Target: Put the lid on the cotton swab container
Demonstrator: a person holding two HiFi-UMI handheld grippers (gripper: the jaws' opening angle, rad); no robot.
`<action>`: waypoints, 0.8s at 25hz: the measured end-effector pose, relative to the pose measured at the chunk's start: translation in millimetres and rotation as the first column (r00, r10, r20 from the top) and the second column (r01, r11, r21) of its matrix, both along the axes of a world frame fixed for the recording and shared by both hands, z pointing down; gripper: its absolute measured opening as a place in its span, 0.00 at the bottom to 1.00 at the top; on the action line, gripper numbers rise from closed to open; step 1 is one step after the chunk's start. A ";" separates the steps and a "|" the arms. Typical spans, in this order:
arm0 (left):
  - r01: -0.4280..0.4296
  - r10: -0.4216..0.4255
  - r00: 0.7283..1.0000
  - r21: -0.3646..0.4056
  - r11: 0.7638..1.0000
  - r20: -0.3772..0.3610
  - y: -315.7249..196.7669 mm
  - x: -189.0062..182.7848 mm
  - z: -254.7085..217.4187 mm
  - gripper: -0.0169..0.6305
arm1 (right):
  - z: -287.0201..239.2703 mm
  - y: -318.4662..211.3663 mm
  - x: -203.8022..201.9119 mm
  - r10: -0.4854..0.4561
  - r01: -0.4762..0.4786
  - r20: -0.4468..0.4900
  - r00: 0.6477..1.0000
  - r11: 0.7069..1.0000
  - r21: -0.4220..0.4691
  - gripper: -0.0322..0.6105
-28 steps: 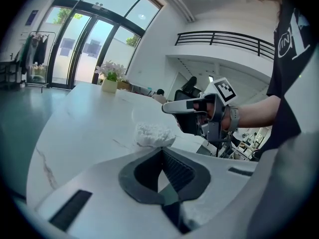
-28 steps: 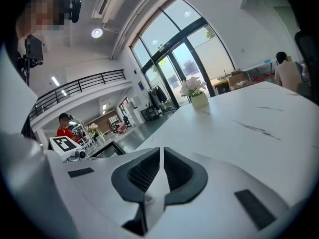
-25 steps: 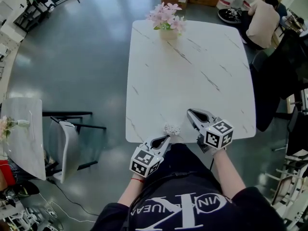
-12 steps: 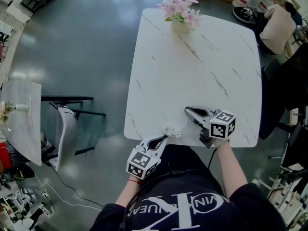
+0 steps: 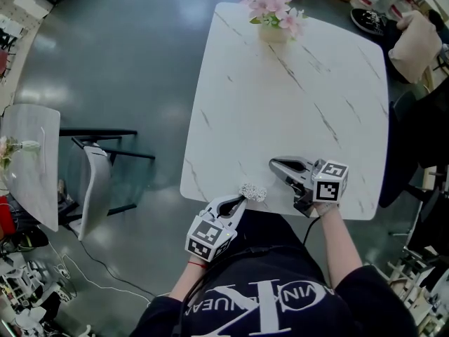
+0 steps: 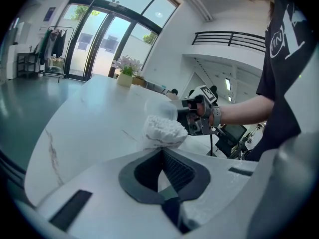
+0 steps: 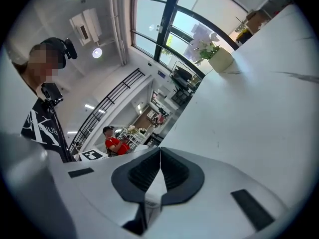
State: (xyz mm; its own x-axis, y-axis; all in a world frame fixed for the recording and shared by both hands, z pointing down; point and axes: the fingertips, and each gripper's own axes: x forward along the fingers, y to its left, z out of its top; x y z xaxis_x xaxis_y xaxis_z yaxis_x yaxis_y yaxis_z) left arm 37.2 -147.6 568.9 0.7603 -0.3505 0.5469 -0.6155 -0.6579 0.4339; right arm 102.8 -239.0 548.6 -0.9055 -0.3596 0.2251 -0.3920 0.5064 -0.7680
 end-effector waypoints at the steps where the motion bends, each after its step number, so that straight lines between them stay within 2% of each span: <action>1: 0.000 0.000 1.000 0.000 1.000 0.001 -0.4 0.0 0.0 0.03 | -2.8 0.6 -0.7 -0.009 0.009 0.007 1.000 1.000 0.006 0.05; 14: 0.013 -0.013 1.000 -0.010 1.000 -0.012 -2.0 -3.7 -0.6 0.03 | -34.0 24.2 -27.2 -0.145 0.148 -0.043 0.989 0.985 0.093 0.05; 20: 0.001 -0.002 1.000 -0.011 1.000 -0.010 -0.7 -4.4 0.6 0.03 | -39.4 39.1 -42.8 -0.199 0.218 -0.138 0.970 0.967 0.135 0.05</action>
